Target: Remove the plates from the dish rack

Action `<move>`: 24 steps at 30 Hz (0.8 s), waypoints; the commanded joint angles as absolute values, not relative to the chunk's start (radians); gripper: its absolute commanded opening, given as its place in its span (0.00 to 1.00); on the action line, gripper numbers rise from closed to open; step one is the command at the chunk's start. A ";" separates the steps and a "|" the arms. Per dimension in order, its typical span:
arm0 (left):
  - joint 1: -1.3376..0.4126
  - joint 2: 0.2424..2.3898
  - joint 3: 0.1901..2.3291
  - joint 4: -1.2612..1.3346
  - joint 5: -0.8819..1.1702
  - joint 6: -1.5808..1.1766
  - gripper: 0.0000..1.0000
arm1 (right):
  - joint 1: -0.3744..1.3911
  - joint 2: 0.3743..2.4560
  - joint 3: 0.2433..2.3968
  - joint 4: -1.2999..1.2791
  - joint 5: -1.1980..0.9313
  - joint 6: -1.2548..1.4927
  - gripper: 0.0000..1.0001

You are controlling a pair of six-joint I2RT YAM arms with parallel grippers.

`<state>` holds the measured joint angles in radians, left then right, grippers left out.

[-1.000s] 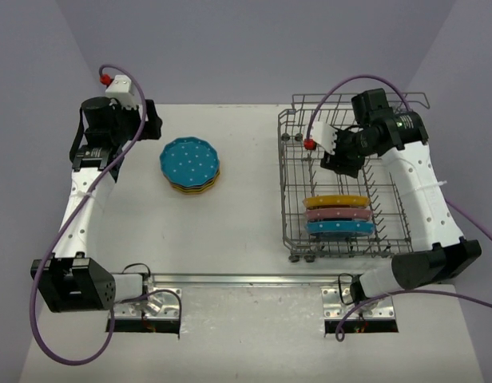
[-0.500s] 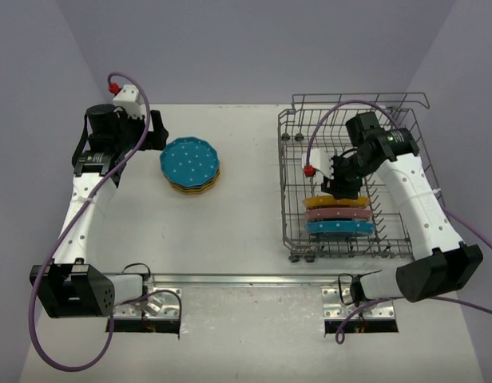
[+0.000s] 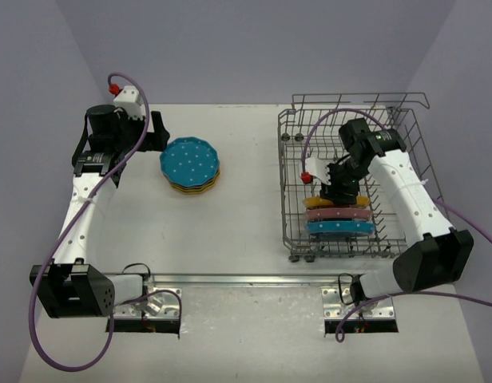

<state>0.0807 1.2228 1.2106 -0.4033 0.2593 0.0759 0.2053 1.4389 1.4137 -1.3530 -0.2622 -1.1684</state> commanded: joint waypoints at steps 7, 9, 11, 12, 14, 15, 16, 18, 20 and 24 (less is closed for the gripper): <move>0.083 1.198 1.213 -0.384 0.273 0.063 0.88 | 0.195 1.478 1.300 -1.364 -0.252 -1.236 0.46; 0.083 1.198 1.213 -0.385 0.273 0.064 0.88 | 0.193 1.491 1.315 -1.369 -0.259 -1.235 0.36; 0.083 1.200 1.210 -0.387 0.273 0.064 0.88 | 0.193 1.505 1.340 -1.394 -0.267 -1.229 0.25; 0.083 1.200 1.210 -0.387 0.273 0.064 0.88 | 0.193 1.505 1.357 -1.394 -0.273 -1.229 0.21; 0.083 1.203 1.212 -0.385 0.272 0.060 0.88 | 0.192 1.523 1.413 -1.452 -0.305 -1.218 0.13; 0.083 1.203 1.212 -0.385 0.275 0.060 0.88 | 0.192 1.523 1.435 -1.453 -0.317 -1.216 0.12; 0.083 1.204 1.212 -0.384 0.275 0.058 0.88 | 0.192 1.527 1.479 -1.485 -0.344 -1.211 0.09; 0.083 1.208 1.211 -0.383 0.277 0.055 0.88 | 0.192 1.520 1.535 -1.509 -0.377 -1.196 0.06; 0.083 1.211 1.212 -0.382 0.279 0.052 0.88 | 0.192 1.491 1.564 -1.509 -0.390 -1.201 0.01; 0.084 1.219 1.214 -0.380 0.284 0.041 0.88 | 0.190 1.460 1.605 -1.509 -0.414 -1.189 0.00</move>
